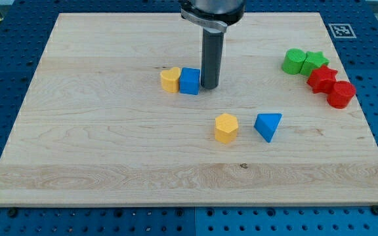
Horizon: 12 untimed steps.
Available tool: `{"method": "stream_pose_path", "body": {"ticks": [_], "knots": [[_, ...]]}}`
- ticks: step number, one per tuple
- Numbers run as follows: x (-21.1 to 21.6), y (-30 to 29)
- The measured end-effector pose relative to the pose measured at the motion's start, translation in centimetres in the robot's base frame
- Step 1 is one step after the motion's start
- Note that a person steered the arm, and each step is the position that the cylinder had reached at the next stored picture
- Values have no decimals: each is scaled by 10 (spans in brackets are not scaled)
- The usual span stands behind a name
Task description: Separate the yellow heart and blue cube
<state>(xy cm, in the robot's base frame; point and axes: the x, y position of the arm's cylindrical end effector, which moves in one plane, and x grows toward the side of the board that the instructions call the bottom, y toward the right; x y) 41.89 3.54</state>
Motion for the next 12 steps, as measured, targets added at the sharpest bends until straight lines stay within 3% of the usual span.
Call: {"method": "stream_pose_path", "body": {"ticks": [1,5,9,12], "knots": [[25,-4],[24,-57],[24,-70],[-7,-77]]}}
